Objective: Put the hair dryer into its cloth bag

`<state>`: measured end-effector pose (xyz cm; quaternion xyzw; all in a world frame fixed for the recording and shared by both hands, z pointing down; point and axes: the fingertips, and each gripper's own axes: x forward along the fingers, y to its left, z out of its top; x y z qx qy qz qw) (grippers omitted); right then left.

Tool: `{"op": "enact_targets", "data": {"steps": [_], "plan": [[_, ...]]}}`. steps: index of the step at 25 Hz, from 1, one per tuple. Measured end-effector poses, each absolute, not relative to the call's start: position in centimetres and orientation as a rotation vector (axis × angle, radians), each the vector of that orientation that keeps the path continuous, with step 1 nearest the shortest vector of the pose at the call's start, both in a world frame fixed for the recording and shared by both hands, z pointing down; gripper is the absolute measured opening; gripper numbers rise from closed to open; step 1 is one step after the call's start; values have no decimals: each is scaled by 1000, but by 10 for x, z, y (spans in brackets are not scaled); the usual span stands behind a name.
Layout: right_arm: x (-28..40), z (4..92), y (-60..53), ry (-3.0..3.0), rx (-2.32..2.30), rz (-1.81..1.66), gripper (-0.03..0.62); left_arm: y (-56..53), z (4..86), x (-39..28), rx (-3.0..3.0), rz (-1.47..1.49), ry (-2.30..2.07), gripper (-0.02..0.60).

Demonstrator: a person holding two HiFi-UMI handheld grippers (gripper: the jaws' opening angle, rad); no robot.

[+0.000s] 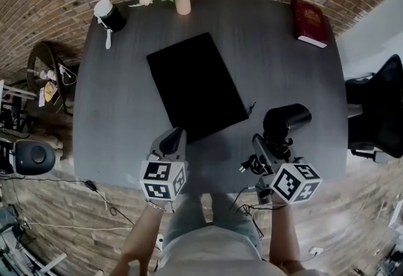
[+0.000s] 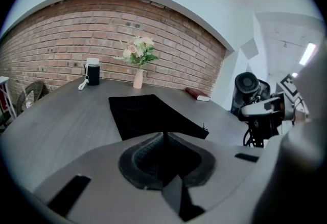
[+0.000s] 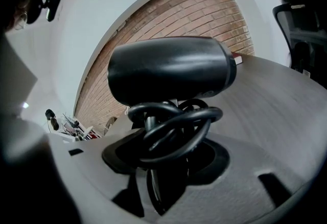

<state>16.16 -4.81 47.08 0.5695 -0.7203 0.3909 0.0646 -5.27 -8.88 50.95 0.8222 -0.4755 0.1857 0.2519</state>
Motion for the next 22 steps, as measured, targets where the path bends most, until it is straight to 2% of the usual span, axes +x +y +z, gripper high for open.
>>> {"op": "enact_targets", "data": {"steps": [12,14,17,22], "plan": [[163,472,-52,-2177,1712,1189,233,-84,517,-55,2274,594,-1174,14],[163,473,-51,-2171,1718,1191,233,-85,518,-55,2282,601,-1154,68],[164,474,-50,-2165,1731,1197,233,-82,520,-53,2312,637,-1111,77],[165,472,-49,-2153,1754,1200,233,-67,529,-38,2437,812,-861,146]]}}
